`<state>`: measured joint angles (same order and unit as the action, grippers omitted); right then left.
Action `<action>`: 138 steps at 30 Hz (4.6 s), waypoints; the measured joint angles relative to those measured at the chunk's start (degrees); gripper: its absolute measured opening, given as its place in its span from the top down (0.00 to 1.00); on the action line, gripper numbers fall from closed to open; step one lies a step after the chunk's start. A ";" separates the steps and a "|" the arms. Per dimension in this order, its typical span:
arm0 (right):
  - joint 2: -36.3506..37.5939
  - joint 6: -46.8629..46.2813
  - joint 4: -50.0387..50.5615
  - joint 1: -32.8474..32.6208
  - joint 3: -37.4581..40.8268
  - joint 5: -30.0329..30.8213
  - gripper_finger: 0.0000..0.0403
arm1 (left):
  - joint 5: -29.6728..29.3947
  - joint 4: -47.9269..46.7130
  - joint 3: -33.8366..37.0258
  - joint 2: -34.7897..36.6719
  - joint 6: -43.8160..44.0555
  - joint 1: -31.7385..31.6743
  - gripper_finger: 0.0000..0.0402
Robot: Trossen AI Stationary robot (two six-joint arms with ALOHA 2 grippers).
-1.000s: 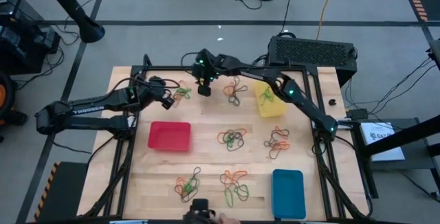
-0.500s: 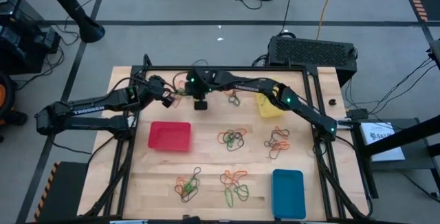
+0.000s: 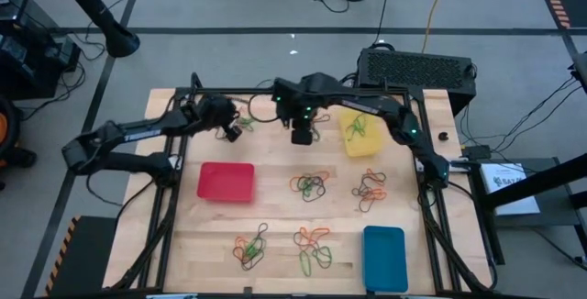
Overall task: Sort rubber bands into baskets
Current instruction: Put the green rubber band into the yellow bin
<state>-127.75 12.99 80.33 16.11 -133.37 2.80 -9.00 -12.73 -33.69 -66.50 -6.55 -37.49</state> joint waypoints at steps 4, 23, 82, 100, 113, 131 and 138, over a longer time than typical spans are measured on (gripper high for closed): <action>5.70 -2.20 -2.07 -1.58 9.69 0.07 0.79 | 7.60 -0.03 -5.35 -6.77 -4.55 -2.20 0.96; 57.66 -16.65 -72.73 -9.43 90.83 0.49 0.79 | 7.15 0.35 -9.60 -17.50 -13.15 -0.43 0.96; 58.95 -13.82 -83.07 -12.85 98.73 0.40 0.79 | 12.16 5.14 -13.09 -30.62 -19.49 -3.43 0.98; 55.29 -4.10 -106.34 -12.32 105.20 0.45 0.79 | 21.20 2.84 -15.61 -9.24 -6.51 2.43 1.00; 37.01 -5.43 -134.93 -9.89 105.07 0.40 0.79 | 22.39 15.34 -15.59 -13.93 3.80 18.22 1.00; 29.14 -8.51 -130.88 -9.02 97.23 -9.43 0.37 | 17.21 23.66 -15.59 -23.12 4.73 25.67 1.00; 29.10 -10.63 -127.15 -8.34 97.23 -5.73 0.31 | 17.56 23.42 -15.59 -23.43 4.74 25.74 1.00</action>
<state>-98.65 2.35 -46.82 7.77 -36.14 -2.93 8.56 10.69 -49.28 -89.93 -1.82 -11.75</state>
